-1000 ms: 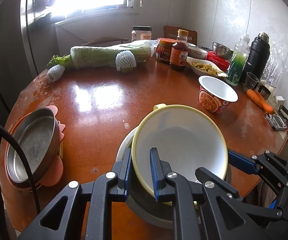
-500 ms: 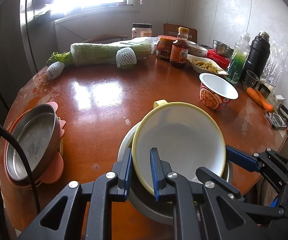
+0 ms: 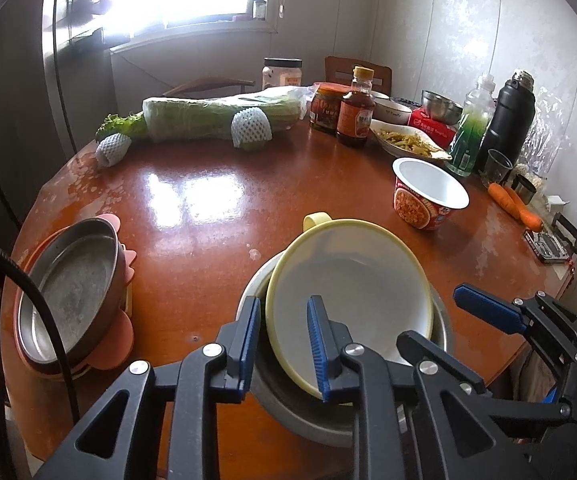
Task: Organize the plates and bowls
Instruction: 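Set the yellow bowl inside the steel bowl and open both tools, then move both open tools to the white paper noodle cup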
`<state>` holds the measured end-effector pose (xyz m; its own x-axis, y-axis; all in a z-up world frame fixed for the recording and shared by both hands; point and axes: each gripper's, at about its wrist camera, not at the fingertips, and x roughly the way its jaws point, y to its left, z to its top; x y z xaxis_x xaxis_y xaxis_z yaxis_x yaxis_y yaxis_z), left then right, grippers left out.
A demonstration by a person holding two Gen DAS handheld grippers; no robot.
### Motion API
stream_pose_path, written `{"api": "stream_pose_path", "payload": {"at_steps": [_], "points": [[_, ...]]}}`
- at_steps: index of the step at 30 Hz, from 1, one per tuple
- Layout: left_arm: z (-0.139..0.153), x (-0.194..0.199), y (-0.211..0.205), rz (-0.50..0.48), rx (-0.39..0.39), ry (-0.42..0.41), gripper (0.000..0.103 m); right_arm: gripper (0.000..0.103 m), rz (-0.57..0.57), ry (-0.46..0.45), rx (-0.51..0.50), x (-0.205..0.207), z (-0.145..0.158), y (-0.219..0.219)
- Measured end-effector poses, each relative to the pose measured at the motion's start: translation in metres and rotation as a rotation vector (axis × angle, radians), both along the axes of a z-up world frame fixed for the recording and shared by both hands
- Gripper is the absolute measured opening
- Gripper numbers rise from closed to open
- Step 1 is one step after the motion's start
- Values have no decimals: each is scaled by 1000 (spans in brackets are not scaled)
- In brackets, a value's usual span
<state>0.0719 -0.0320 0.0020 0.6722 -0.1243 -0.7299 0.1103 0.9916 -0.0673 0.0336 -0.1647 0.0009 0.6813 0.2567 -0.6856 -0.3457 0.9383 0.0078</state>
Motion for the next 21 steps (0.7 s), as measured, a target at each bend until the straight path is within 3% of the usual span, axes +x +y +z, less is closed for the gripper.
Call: {"api": "stream_pose_path", "payload": {"at_steps": [3,8,21], "points": [[5,-2,0,4,2,-12,27,61,-9,-7,5,-1,3,-4],[12,-4,-1,15,10,-30,39,63,-20,-16,20,-3,7,-10],[25,-5,-13,13,25,-52,48,68,-52,-40,66,-8,16,-32]]}}
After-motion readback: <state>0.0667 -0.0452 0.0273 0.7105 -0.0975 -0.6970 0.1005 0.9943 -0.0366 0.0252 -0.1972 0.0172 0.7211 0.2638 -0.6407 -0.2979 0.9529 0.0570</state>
